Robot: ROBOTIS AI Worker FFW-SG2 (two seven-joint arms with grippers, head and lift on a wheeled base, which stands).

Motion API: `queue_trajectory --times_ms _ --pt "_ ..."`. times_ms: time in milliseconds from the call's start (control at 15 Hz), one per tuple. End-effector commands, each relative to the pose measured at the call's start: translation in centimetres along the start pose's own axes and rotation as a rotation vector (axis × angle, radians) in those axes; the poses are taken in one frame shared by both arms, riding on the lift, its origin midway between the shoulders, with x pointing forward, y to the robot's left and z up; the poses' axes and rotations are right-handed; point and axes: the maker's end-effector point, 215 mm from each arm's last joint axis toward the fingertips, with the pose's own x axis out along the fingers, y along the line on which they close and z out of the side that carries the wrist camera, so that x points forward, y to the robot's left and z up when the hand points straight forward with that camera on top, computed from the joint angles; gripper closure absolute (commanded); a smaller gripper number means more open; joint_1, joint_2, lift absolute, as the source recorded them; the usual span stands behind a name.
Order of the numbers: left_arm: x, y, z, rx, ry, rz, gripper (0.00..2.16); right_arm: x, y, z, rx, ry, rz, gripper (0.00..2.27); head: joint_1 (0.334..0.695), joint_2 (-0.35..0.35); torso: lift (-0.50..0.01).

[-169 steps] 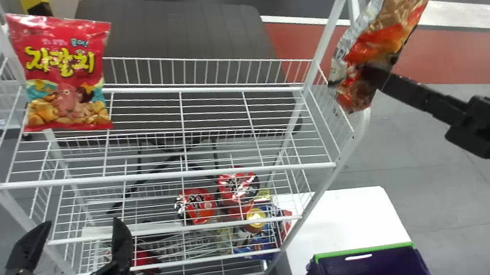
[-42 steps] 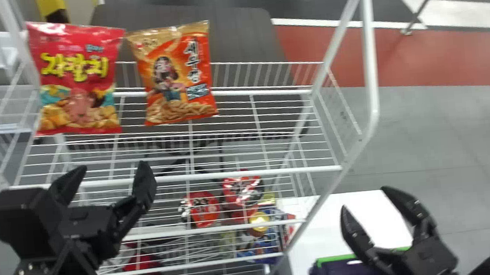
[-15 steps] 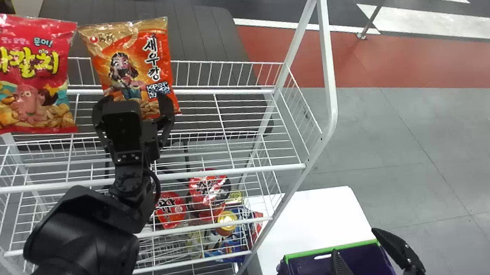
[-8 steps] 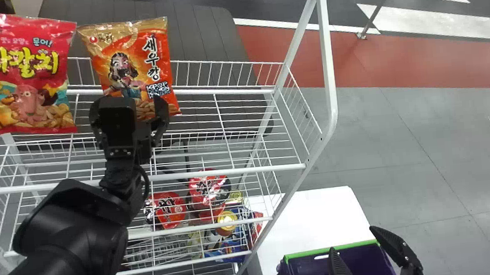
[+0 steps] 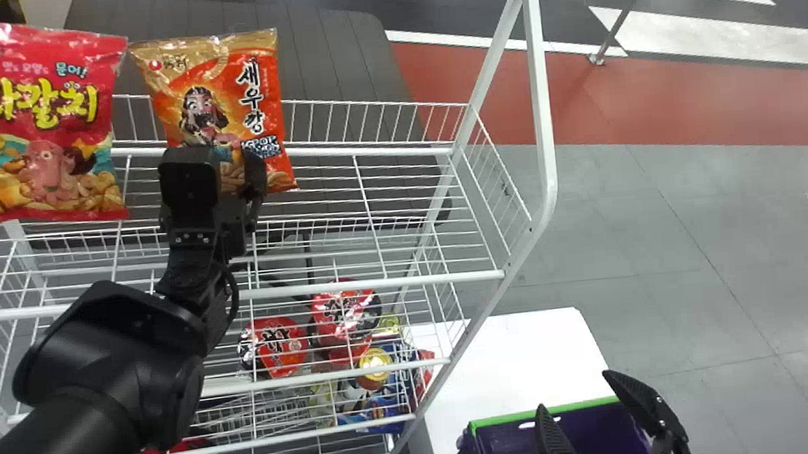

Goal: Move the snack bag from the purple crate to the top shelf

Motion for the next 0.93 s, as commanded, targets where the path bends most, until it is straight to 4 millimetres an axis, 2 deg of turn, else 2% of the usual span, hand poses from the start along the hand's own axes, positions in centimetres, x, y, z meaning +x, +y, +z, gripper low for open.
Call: queue_trajectory --times_ms 0,67,133,400,467,733,867 --pt "0.0 -0.6 0.2 -0.001 -0.004 -0.007 0.81 0.2 0.0 -0.2 0.000 -0.002 0.000 0.10 0.695 -0.350 0.001" --pt "-0.1 -0.5 0.2 0.004 -0.006 0.000 0.97 0.3 0.0 -0.2 0.000 -0.004 -0.001 0.10 0.695 -0.350 0.001" --pt "-0.2 -0.7 0.1 0.009 -0.005 0.001 0.99 0.4 0.1 -0.3 0.003 -0.004 0.001 0.10 0.695 -0.350 0.001" --pt "-0.7 -1.0 0.1 0.042 -0.024 0.003 0.99 1.0 0.4 -0.6 0.007 -0.007 0.006 0.10 0.695 -0.350 0.001" --pt "-1.0 -1.0 -0.4 0.042 -0.016 0.003 0.99 1.1 0.4 -0.7 0.008 -0.006 0.007 0.10 0.695 -0.350 0.001" --pt "-1.7 -2.3 0.0 0.058 -0.027 -0.012 0.99 1.4 0.3 -1.1 0.013 -0.004 0.004 0.10 0.695 -0.350 0.001" --pt "-1.8 -1.9 0.3 0.099 -0.034 -0.001 0.99 1.5 0.4 -1.3 0.013 -0.002 0.005 0.10 0.695 -0.350 0.001"
